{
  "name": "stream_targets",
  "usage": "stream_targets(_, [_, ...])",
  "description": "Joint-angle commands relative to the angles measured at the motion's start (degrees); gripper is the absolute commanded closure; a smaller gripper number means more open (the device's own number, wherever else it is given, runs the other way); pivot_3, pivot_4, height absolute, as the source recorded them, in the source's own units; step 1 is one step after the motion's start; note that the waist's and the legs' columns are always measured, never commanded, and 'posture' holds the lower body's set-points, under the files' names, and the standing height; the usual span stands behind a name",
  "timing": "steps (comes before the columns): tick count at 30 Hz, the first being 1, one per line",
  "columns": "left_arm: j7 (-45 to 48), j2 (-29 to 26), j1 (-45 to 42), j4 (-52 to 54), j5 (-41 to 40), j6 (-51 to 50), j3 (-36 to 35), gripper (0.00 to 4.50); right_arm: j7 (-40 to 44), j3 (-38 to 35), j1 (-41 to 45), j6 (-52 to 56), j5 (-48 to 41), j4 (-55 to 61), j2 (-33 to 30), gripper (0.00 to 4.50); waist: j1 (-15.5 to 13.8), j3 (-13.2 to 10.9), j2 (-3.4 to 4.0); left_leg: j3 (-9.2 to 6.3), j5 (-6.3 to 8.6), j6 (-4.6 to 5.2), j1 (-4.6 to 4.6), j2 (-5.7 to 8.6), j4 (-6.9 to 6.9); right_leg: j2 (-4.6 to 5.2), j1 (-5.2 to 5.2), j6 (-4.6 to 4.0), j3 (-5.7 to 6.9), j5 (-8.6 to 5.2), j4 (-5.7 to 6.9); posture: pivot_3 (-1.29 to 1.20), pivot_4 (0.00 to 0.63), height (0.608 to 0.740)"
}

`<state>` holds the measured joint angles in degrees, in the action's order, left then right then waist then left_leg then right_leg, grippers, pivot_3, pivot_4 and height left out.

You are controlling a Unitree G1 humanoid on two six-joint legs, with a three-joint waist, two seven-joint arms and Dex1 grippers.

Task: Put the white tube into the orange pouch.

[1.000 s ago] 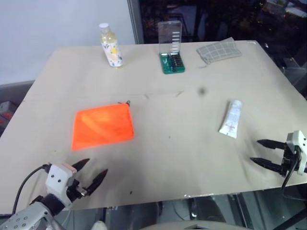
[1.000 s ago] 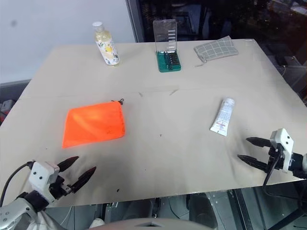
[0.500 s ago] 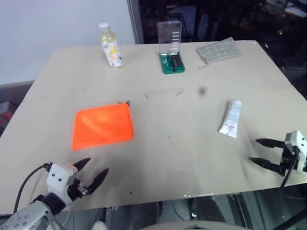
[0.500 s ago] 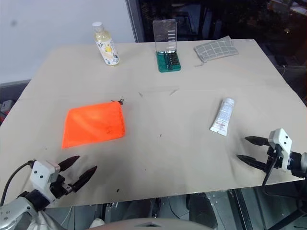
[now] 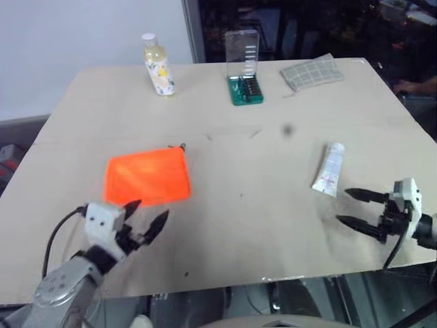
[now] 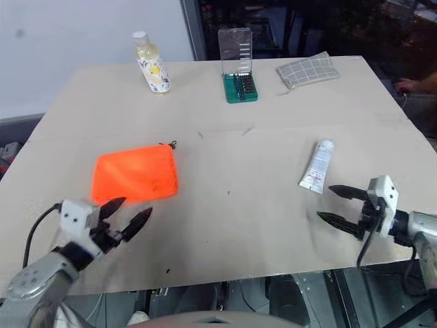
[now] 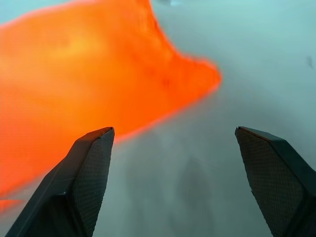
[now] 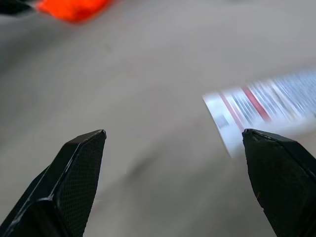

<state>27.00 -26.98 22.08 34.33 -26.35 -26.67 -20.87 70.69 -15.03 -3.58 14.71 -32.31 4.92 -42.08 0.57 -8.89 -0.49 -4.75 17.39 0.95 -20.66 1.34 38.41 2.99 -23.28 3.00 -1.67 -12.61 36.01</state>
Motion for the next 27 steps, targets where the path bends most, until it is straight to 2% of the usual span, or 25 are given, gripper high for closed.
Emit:
stream_targets(1, [-7.4, -0.5, -3.8, 4.7, 7.1, -2.6, 4.8, 0.43, -1.9, 0.8, -0.5, 3.5, -4.1, 7.8, 1.0, 0.03, -0.1, 0.0, -0.01, -0.01, 0.0, 0.0, 0.0, 0.01, 0.0, 0.0, 0.0, 0.0, 0.0, 0.0, -0.01, 0.0, 0.15, 0.74])
stream_targets(4, [-15.1, 1.5, -8.9, 4.8, 14.2, -5.7, 9.8, 0.43, -4.4, 0.3, 0.7, 8.7, -9.3, 11.8, 2.0, 0.03, -0.4, 0.0, -0.01, -0.05, 0.0, -0.01, -0.03, 0.05, -0.01, 0.02, -0.01, -0.01, 0.03, 0.01, -0.02, 0.0, 0.15, 0.74])
stream_targets(7, [-20.2, 4.4, -12.3, 3.5, 18.5, -7.7, 13.6, 0.43, -5.2, 1.2, 1.8, 10.7, -10.5, 15.1, 1.6, 0.03, -0.5, 0.0, -0.03, -0.04, 0.0, 0.0, -0.04, 0.09, -0.01, 0.05, -0.01, 0.0, 0.01, 0.01, -0.03, 0.0, 0.15, 0.74])
stream_targets(14, [-26.2, 10.3, -16.2, -2.1, 26.8, -6.6, 22.2, 0.43, -6.8, 3.1, 4.0, 12.2, -11.1, 17.3, 1.9, 0.03, -1.0, 0.0, -0.04, -0.07, 0.0, -0.01, -0.05, 0.11, -0.01, 0.03, -0.01, 0.0, 0.06, 0.01, -0.03, 0.0, 0.15, 0.74])
stream_targets(22, [-28.6, 15.1, -18.7, -5.5, 30.0, -8.4, 23.1, 0.43, -6.7, 2.4, 4.1, 14.6, -14.1, 18.9, 1.0, 0.03, -1.4, 0.0, -0.04, -0.1, 0.0, 0.0, -0.08, 0.12, -0.01, 0.05, -0.02, 0.0, 0.1, 0.01, -0.04, 0.0, 0.15, 0.74])
stream_targets(27, [-29.3, 15.9, -20.5, -7.5, 32.0, -8.6, 23.8, 0.43, -5.7, 4.1, 3.5, 13.0, -11.0, 18.4, 0.3, 0.03, -1.4, 0.0, -0.05, -0.09, 0.0, 0.0, -0.07, 0.13, 0.0, 0.03, -0.01, 0.01, 0.1, 0.01, -0.04, 0.0, 0.15, 0.74])
